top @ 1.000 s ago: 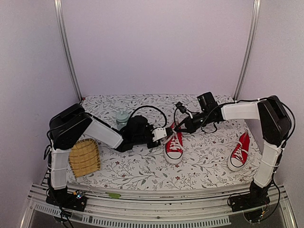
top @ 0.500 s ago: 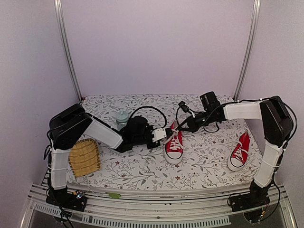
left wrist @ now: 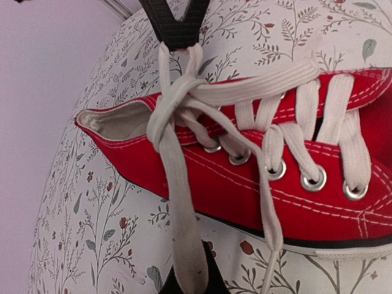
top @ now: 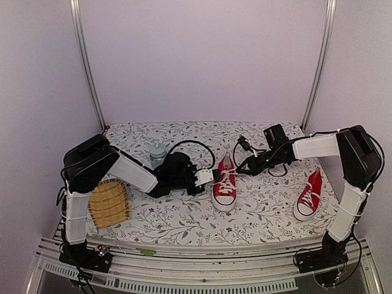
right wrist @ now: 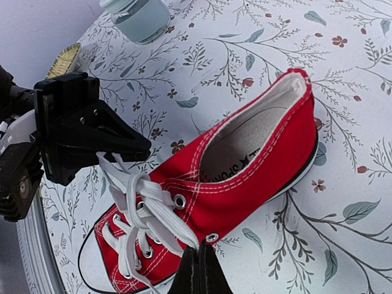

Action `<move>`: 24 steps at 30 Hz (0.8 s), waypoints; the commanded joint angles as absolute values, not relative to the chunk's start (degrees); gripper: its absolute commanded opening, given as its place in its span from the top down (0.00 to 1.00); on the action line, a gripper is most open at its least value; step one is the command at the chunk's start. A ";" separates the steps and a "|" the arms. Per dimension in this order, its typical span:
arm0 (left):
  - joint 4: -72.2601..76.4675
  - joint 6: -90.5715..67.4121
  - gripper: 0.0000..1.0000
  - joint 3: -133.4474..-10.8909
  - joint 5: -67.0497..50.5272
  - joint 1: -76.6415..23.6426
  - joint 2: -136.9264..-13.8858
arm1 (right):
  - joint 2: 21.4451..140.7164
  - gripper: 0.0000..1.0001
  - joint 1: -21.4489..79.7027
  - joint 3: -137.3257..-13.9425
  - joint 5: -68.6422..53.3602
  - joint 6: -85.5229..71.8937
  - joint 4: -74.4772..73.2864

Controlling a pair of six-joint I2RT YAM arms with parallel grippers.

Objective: Tie the shoes
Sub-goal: Tie the loops with the shoelace on the shoe.

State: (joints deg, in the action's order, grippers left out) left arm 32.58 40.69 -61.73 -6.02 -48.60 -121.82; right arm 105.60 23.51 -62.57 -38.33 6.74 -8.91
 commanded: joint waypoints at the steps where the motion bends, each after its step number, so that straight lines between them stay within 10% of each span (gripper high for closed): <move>1: 31.47 42.36 1.00 -61.00 -4.54 -48.52 -120.36 | 103.71 0.99 22.30 -61.00 -36.14 4.72 -6.21; 24: 28.85 45.96 1.00 -60.64 -2.90 -46.37 -120.99 | 104.56 0.99 20.74 -56.33 -36.96 3.49 -4.70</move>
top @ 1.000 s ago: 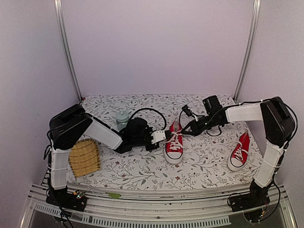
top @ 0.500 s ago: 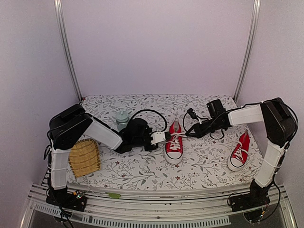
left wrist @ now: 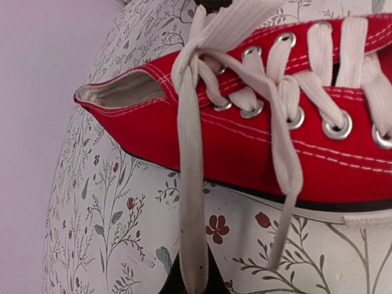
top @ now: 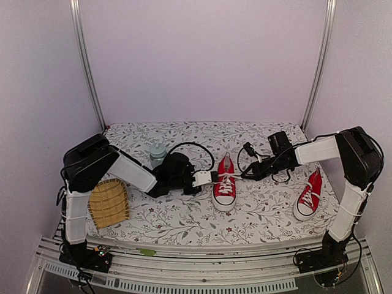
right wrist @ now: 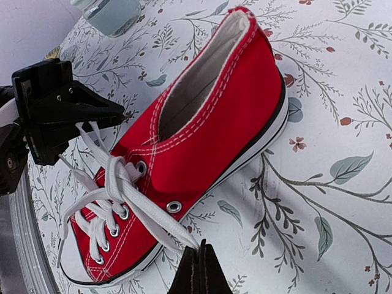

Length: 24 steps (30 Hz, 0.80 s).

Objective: Tie the shoes
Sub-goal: Tie the loops with the shoelace on the shoe.

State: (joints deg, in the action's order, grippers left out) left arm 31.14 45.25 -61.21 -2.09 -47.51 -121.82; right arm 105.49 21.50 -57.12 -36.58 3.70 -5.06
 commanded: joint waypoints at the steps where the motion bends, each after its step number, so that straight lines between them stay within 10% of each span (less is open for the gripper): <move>1: 28.79 45.96 1.00 -60.73 -3.14 -46.30 -121.02 | 104.80 0.99 20.74 -56.29 -37.01 3.71 -4.96; 24: 27.86 45.99 1.00 -61.17 -3.32 -45.56 -121.63 | 108.71 0.99 19.34 -55.66 -39.12 2.87 -6.64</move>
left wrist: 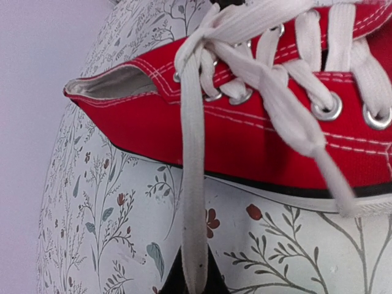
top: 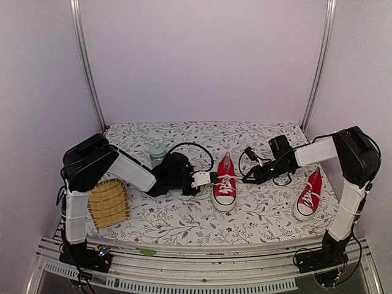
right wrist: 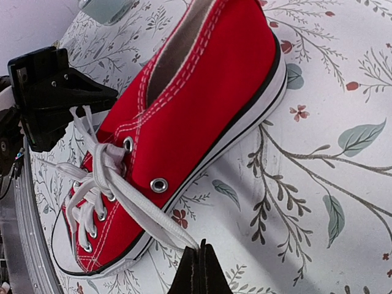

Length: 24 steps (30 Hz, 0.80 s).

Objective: Tie the shoes
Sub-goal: Tie the loops with the shoelace on the shoe.

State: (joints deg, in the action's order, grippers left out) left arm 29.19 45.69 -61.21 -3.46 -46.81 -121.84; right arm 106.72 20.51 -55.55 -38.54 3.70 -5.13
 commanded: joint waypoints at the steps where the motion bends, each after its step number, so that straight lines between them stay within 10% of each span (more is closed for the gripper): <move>1: 27.86 45.97 1.00 -61.17 -3.30 -45.59 -121.56 | 108.98 0.99 19.34 -55.58 -39.34 2.63 -6.60; 24: 27.51 45.70 1.00 -61.22 -3.44 -45.40 -121.90 | 111.14 0.99 18.41 -54.98 -37.46 0.35 -7.95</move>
